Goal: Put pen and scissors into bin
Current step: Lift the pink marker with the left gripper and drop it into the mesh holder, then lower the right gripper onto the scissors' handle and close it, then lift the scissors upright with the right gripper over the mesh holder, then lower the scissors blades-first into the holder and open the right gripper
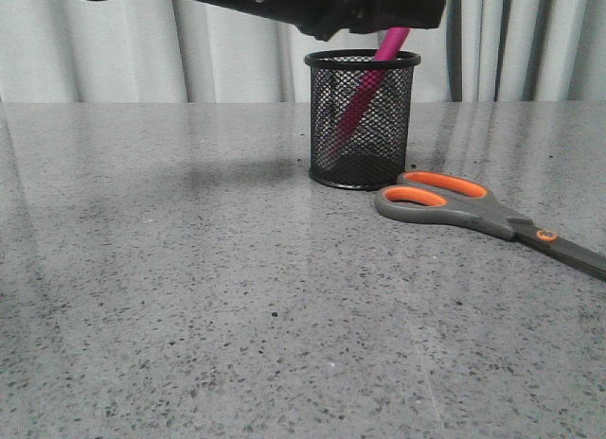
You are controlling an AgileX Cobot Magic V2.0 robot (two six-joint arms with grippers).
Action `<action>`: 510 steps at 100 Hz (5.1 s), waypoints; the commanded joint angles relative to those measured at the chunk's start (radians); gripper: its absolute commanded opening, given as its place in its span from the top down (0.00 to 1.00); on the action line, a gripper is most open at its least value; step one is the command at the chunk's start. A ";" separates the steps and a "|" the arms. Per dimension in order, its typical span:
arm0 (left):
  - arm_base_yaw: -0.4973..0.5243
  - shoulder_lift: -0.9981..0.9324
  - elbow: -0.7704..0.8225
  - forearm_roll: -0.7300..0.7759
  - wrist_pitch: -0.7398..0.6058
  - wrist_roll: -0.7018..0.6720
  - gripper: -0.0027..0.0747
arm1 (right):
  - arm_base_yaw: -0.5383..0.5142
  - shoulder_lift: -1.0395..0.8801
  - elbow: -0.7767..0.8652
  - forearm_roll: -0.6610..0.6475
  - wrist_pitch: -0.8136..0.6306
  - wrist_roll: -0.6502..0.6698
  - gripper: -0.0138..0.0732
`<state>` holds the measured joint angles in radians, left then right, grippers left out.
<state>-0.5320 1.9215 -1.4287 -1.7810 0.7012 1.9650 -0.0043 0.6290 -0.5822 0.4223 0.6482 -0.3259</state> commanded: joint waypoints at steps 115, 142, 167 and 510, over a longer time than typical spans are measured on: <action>0.580 -0.986 0.659 0.584 -0.125 -0.619 0.99 | 0.250 0.564 -0.334 0.004 0.158 -0.310 0.34; 0.593 -1.020 0.673 0.546 -0.124 -0.619 0.99 | 0.318 0.740 -0.429 -0.125 0.193 -0.195 0.34; 0.593 -1.020 0.673 0.532 -0.124 -0.617 0.99 | 0.318 0.813 -0.468 -0.138 0.193 -0.176 0.34; 0.593 -1.018 0.673 0.475 -0.129 -0.617 0.99 | 0.618 0.926 -0.171 -0.028 -1.491 -0.151 0.68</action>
<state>0.0570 0.9145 -0.7312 -1.2539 0.5834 1.3522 0.6159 1.5917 -0.7392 0.4144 -0.7831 -0.4717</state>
